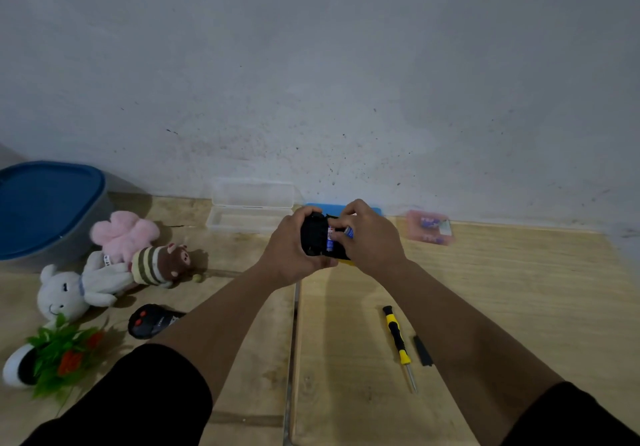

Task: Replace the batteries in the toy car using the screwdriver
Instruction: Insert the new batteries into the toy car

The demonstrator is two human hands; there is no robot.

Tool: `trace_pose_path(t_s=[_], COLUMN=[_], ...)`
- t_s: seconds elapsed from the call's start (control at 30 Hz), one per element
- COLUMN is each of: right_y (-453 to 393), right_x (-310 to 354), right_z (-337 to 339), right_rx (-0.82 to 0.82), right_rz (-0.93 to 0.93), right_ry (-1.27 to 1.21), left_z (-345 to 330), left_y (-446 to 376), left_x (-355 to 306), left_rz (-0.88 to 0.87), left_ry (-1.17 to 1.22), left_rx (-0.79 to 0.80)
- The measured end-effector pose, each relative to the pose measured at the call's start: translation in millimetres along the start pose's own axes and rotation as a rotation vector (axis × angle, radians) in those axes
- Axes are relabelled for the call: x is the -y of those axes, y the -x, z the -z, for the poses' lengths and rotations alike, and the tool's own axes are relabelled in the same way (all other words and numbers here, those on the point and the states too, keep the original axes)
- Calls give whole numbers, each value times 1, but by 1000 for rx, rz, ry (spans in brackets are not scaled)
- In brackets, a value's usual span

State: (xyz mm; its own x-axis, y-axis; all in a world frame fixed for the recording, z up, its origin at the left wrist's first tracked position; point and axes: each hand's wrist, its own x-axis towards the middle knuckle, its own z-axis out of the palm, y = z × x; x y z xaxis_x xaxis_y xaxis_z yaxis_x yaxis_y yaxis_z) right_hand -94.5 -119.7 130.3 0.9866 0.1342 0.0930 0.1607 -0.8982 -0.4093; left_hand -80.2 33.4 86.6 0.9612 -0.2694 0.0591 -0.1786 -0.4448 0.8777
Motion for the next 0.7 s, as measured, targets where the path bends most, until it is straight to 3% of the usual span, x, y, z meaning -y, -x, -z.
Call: trace_pose_path(t_s=[0.17,0.3,0.7], right_y=[2,-5,-10], right_x=[0,-2,-5], right_z=[-1,4,2], right_rx=[162,79,-14], right_rz=[66,-82,-90], right_ry=[-18,-286,-332], left_z=[5,8,10], left_y=[1,0,-6], left_x=[2,2,12], left_rz=[34,24,43], left_ry=[39,-9,-38], left_rx=[-3,14,27])
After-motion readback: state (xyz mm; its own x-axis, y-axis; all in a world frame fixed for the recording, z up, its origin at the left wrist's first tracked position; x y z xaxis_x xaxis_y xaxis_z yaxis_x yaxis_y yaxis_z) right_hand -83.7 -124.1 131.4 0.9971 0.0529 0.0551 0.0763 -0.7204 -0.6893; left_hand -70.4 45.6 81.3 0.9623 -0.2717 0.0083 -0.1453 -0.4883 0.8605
